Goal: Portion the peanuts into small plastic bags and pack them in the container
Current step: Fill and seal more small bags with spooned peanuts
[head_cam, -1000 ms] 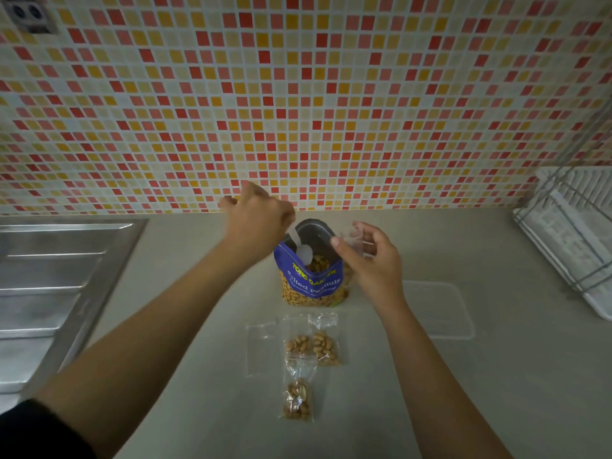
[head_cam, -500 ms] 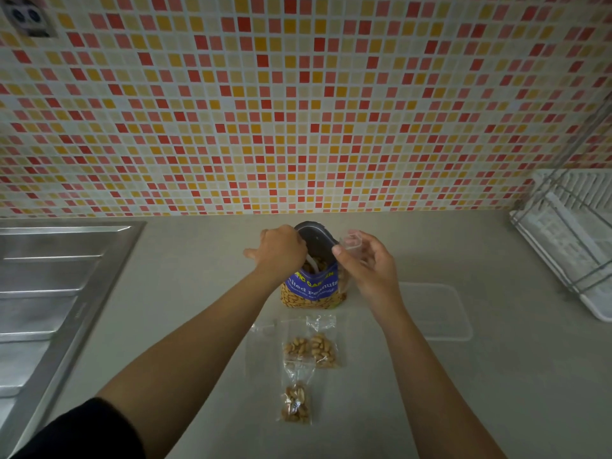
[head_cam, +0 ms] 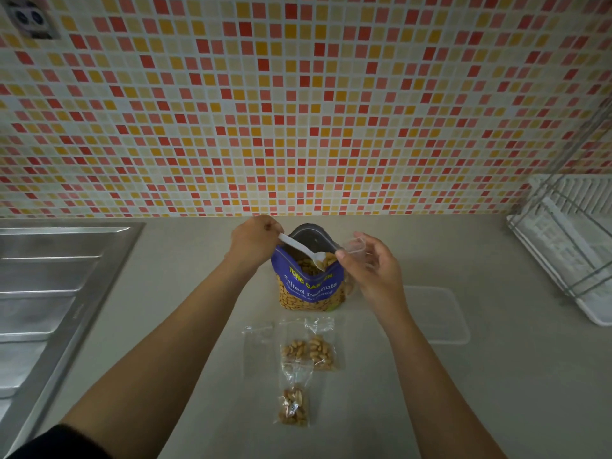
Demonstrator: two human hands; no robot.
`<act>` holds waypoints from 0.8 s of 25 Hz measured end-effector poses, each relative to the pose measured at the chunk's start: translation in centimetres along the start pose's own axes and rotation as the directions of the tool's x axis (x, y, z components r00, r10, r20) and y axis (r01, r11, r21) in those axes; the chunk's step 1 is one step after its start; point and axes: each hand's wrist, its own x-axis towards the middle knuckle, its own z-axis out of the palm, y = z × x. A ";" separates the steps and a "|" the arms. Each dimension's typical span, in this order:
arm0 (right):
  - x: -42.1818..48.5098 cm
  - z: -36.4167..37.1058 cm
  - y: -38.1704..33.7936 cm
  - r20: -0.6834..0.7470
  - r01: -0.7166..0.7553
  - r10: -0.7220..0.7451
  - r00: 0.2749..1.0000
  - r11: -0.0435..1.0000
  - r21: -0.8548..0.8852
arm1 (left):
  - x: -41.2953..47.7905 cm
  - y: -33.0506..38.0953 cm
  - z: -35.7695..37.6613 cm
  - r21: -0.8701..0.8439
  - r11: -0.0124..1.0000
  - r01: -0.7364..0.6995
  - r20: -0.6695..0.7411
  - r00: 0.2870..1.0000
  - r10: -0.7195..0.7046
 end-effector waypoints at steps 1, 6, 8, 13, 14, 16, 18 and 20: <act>-0.2 -0.2 -0.3 -0.021 0.014 -0.015 1.000 0.999 -0.045 | -0.1 -0.1 -0.4 -0.028 1.000 0.005 -0.007 1.000 -0.005; -0.7 -0.1 -1.8 0.001 0.158 -0.168 0.986 0.928 -0.338 | 0.5 -1.3 -2.2 -0.135 0.988 0.078 -0.035 0.996 -0.083; -0.6 0.6 -2.2 0.040 0.238 -0.249 0.968 0.848 -0.473 | 0.6 -1.1 -3.3 -0.177 0.982 0.070 -0.052 0.995 -0.081; 0.1 1.9 -2.5 0.064 0.284 -0.311 0.948 0.736 -0.614 | 0.2 1.3 -6.2 -0.240 0.971 -0.019 -0.072 0.997 0.001; 0.2 2.1 -2.6 0.063 0.280 -0.307 0.950 0.741 -0.611 | -0.1 2.1 -6.5 -0.214 0.976 -0.052 -0.069 0.997 0.038; 0.3 2.5 -2.9 0.058 0.281 -0.308 0.950 0.755 -0.592 | -0.7 3.7 -7.0 -0.130 0.982 -0.139 -0.071 0.989 0.130; 0.3 2.9 -3.1 0.052 0.292 -0.320 0.946 0.773 -0.564 | -2.0 5.4 -6.9 0.066 0.960 -0.272 -0.079 0.958 0.277; 0.1 3.2 -3.3 0.044 0.297 -0.326 0.944 0.789 -0.538 | -3.4 7.0 -6.2 0.373 0.837 -0.401 -0.083 0.884 0.461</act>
